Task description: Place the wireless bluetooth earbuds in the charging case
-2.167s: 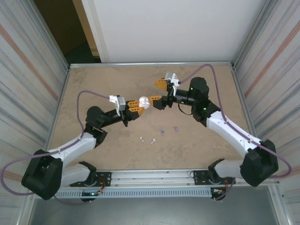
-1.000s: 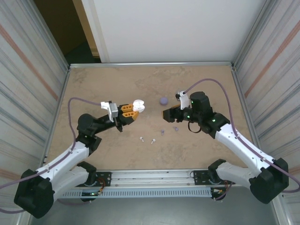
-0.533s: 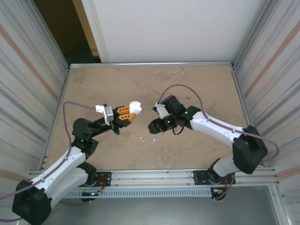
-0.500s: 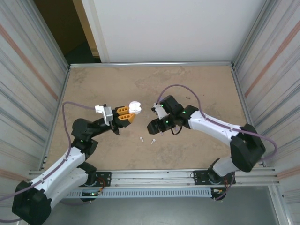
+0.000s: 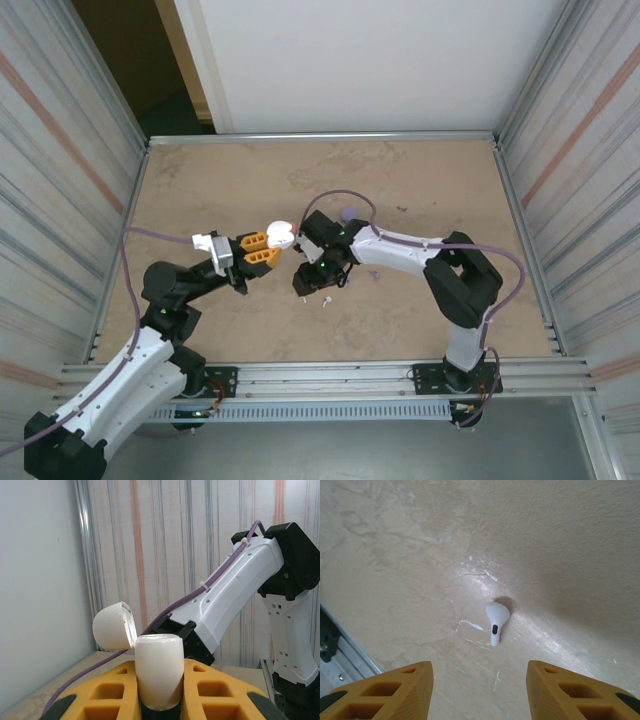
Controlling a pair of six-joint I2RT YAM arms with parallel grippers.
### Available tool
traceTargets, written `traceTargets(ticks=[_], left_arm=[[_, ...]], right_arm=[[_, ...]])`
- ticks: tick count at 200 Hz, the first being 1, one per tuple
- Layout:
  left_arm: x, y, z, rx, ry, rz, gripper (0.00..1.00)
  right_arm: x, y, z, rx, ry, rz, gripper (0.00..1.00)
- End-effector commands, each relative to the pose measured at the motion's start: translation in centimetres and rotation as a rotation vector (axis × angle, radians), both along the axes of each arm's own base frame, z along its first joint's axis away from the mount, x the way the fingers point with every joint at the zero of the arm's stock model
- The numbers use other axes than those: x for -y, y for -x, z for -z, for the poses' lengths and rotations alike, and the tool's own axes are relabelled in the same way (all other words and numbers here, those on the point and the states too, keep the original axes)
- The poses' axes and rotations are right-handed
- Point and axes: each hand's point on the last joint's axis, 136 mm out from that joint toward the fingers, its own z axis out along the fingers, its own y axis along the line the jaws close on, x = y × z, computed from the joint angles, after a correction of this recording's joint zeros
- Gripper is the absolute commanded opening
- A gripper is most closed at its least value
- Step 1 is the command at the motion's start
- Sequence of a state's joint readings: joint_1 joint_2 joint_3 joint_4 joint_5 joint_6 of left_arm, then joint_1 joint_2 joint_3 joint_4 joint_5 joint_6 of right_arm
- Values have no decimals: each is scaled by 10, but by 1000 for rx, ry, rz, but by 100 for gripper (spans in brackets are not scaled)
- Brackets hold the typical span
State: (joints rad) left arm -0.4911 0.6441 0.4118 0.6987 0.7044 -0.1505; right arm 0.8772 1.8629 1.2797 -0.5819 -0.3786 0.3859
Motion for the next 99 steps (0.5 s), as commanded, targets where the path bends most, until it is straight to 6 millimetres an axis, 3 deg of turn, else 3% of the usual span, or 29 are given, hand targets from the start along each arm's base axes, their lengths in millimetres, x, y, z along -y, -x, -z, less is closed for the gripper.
traceTargets(ticks=[1, 99], left_arm=[[-3, 3, -11, 46, 7, -21, 0], [-4, 3, -7, 42, -5, -29, 0]], right_arm=[[1, 1, 10, -35, 59, 13, 49], [-17, -4, 31, -70, 85, -6, 44]])
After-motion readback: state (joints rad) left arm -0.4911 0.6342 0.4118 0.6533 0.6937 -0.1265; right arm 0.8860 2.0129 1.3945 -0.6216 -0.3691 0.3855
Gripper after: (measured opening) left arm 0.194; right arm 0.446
